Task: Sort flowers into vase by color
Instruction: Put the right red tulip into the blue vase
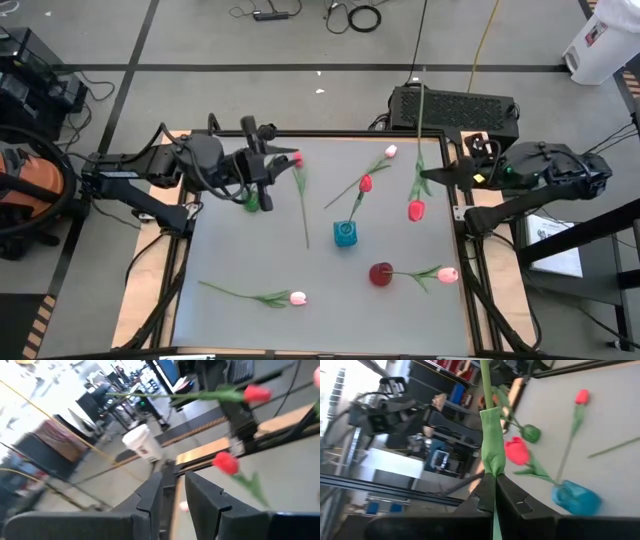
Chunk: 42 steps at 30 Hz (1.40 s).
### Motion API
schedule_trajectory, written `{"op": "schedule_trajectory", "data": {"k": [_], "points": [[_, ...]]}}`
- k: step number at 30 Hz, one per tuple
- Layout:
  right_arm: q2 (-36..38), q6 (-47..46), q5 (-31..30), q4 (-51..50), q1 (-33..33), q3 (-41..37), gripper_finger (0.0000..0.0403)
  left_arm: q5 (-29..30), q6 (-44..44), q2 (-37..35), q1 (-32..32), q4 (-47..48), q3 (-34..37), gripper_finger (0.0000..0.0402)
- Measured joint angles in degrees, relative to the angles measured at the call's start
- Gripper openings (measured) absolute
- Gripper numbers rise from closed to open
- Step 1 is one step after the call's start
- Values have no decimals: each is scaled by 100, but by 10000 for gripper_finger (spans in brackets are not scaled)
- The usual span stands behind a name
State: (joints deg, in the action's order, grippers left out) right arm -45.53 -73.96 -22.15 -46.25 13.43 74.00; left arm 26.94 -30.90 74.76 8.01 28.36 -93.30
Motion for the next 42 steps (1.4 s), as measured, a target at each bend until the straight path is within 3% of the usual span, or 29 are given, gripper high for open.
{"op": "schedule_trajectory", "data": {"k": [18,25,33,42], "points": [[-1050,-243,433,2427,0,-2,0,334,-4056,310,-7,-2,0,91],[-1526,-392,599,3526,0,-2,0,334,-4964,525,-12,-154,0,91],[-2021,-861,802,4069,4,-2,0,333,-5826,662,-12,-992,-2,91],[-2494,-1307,1331,4972,7,-4,0,52,-6112,756,-60,-1642,-2,91]]}}
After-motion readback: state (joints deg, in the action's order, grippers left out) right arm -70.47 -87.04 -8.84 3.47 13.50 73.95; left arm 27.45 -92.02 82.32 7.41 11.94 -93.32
